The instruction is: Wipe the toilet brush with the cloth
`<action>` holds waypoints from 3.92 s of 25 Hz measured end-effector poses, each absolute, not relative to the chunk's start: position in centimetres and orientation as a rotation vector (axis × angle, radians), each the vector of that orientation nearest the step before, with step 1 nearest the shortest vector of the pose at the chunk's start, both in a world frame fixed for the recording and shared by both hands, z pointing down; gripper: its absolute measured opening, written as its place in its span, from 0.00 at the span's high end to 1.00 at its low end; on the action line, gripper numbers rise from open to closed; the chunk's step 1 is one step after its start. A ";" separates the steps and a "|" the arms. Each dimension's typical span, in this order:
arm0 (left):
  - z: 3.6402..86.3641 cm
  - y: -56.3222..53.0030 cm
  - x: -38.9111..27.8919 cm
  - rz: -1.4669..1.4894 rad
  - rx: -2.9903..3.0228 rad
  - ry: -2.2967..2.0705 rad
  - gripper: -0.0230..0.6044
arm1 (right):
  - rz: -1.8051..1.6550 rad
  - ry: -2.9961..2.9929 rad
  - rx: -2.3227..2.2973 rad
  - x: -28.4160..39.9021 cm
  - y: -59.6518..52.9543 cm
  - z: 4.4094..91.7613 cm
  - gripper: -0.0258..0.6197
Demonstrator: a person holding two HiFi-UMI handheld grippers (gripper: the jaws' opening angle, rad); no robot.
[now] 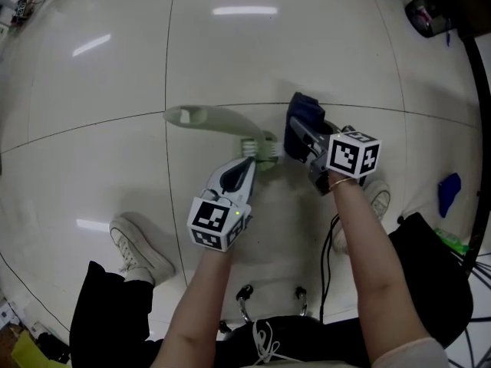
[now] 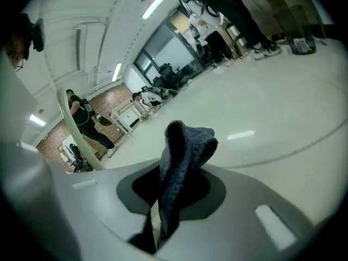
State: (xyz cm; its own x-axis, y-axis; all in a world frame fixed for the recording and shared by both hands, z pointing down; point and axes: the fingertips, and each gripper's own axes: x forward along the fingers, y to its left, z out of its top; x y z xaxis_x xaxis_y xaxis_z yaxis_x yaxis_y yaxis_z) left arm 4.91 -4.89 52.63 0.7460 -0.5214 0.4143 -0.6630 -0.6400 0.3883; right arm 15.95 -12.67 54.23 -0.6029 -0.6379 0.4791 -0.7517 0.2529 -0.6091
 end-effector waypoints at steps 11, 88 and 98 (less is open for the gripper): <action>52.3 -5.2 5.1 0.397 2.456 -0.895 0.95 | 1.096 -2.720 0.585 1.1 -18.6 48.3 0.85; 51.6 -7.1 -11.2 0.239 2.358 -1.022 0.95 | 1.922 -1.769 1.765 -2.0 -0.9 62.2 0.86; 51.2 -8.3 -15.7 0.166 2.313 -1.188 0.95 | 1.762 -2.057 1.840 -5.3 -10.3 55.0 0.86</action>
State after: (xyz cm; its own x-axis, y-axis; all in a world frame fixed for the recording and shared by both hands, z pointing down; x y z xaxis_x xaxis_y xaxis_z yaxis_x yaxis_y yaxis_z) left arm -15.71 -8.34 51.17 0.6060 -0.7201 0.3379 -0.7851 -0.4734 0.3994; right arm -5.29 -10.29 55.03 -0.3624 -0.7743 0.5188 -0.6314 -0.2055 -0.7477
